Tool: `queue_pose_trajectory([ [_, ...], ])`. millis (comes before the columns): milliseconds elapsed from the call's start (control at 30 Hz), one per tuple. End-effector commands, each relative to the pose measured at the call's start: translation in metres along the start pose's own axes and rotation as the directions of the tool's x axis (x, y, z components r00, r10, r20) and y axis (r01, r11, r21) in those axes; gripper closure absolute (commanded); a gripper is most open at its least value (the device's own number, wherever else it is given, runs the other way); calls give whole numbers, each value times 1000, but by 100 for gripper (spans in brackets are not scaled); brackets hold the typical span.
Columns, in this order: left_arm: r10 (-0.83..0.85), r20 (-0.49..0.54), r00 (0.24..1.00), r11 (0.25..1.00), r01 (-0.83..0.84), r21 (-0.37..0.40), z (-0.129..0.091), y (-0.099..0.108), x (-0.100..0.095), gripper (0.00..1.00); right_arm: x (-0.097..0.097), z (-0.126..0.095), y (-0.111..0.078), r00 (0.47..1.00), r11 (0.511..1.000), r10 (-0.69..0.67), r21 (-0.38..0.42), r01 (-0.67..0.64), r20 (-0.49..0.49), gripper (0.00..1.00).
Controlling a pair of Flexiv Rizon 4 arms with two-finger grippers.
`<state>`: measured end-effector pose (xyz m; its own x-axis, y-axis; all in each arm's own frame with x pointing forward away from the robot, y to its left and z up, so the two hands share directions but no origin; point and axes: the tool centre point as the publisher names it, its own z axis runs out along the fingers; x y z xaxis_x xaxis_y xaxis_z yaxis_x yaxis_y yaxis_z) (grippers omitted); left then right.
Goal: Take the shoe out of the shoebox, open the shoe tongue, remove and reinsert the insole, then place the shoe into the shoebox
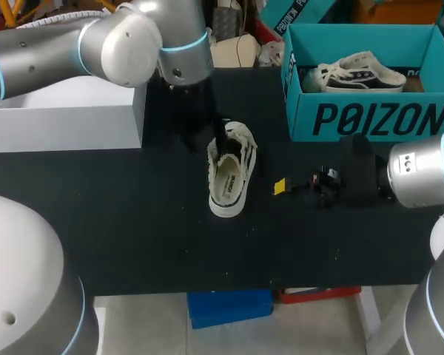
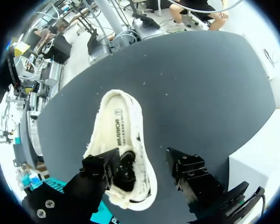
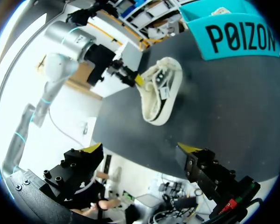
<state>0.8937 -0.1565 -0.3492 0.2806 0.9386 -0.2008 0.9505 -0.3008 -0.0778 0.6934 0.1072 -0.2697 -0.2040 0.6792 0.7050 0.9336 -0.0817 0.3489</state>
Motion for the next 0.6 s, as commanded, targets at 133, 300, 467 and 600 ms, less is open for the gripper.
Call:
queue_pose_trajectory([
  [133,-53,-57,997,999,52,-13,18,6,1,61,0,-1,0,1000,1000,0,1,0,0,0],
  [300,-116,-68,991,993,114,-33,30,4,7,62,0,-1,0,1000,1000,0,1,0,0,0],
  [467,-162,-67,985,986,158,-53,43,6,9,63,0,-1,0,1000,1000,0,1,0,0,0],
  [600,-172,-73,982,985,169,-42,53,6,6,65,0,-1,0,1000,1000,0,1,0,0,0],
])
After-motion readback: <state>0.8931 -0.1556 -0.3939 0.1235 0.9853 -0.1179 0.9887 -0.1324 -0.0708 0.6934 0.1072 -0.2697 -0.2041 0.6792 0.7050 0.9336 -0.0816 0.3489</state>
